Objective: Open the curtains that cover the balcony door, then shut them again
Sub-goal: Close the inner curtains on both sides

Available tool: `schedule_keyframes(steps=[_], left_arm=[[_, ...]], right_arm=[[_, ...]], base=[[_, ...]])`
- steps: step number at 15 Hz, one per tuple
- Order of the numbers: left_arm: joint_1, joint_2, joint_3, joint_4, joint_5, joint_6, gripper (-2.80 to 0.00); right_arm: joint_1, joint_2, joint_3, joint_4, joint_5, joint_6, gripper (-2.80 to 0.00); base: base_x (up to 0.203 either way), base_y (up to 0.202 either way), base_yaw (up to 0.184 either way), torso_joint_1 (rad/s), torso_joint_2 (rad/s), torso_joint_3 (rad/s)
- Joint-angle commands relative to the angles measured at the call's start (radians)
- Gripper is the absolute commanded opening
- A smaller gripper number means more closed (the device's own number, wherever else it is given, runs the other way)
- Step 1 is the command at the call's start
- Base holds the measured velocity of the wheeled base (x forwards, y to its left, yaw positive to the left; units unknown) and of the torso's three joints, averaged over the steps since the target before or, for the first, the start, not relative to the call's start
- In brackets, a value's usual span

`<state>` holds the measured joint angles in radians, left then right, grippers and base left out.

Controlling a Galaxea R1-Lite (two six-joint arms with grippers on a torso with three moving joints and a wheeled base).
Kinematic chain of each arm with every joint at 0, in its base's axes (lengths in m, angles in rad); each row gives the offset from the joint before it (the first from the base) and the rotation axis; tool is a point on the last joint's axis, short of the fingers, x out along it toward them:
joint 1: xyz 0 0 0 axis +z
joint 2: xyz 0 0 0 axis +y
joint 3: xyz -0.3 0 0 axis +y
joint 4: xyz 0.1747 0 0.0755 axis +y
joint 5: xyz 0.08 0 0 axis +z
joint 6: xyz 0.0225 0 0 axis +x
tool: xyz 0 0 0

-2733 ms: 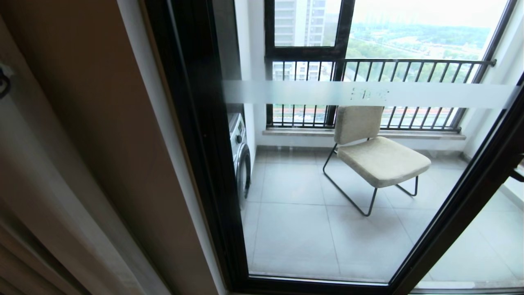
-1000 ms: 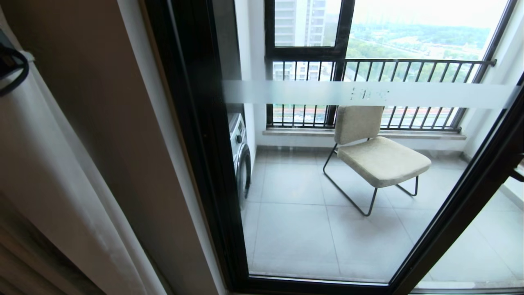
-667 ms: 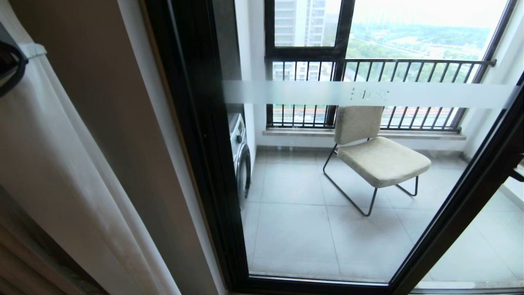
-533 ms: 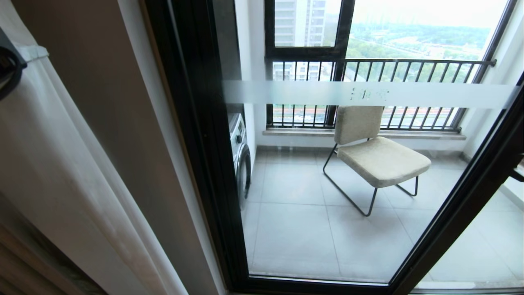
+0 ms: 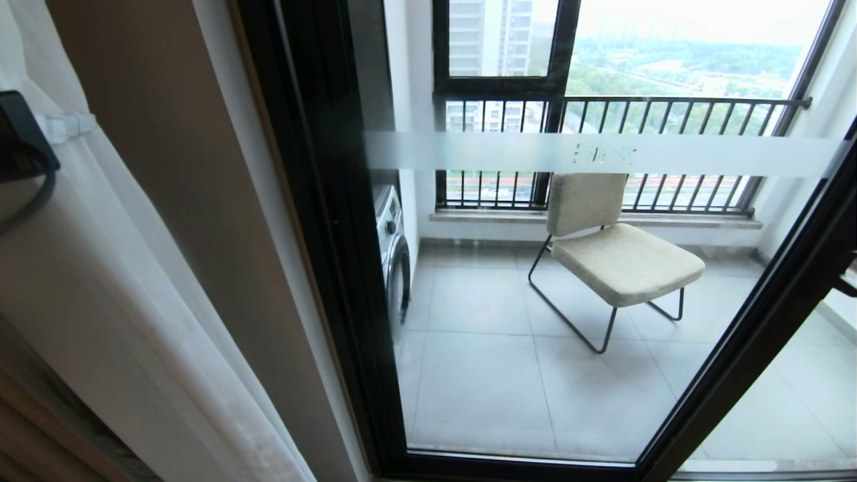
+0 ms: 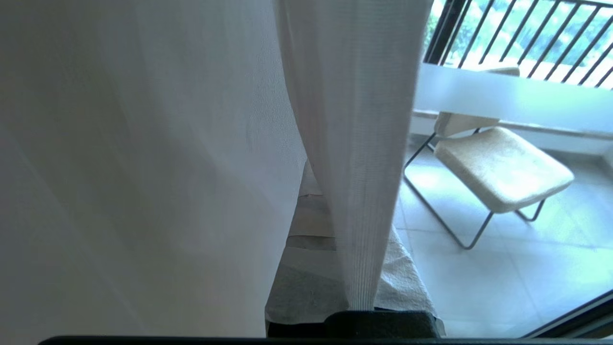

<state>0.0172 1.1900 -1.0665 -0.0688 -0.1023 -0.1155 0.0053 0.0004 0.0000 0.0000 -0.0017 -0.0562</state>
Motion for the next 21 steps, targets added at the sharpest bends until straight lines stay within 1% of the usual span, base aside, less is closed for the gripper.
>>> schedule_keyframes(steps=[1,3,9,21], left_arm=[[-0.003,-0.003,0.017,-0.032,-0.001,0.023,-2.8],[-0.014,-0.003,0.044,-0.083,-0.002,0.022,-2.8],[-0.043,-0.009,0.059,-0.086,-0.002,0.024,-2.8],[-0.068,-0.009,0.066,-0.109,-0.002,0.027,-2.8]], right_arm=[[0.001,0.0,0.0,0.0,0.0,-0.001,-2.8],[0.001,0.0,0.0,0.0,0.0,-0.001,-2.8],[0.001,0.0,0.0,0.0,0.0,-0.001,-2.8],[0.001,0.0,0.0,0.0,0.0,-0.001,-2.8]], base=[[0.0,0.0,0.0,0.0,0.0,0.0],[0.0,0.0,0.0,0.0,0.0,0.0],[0.0,0.0,0.0,0.0,0.0,0.0],[0.0,0.0,0.0,0.0,0.0,0.0]])
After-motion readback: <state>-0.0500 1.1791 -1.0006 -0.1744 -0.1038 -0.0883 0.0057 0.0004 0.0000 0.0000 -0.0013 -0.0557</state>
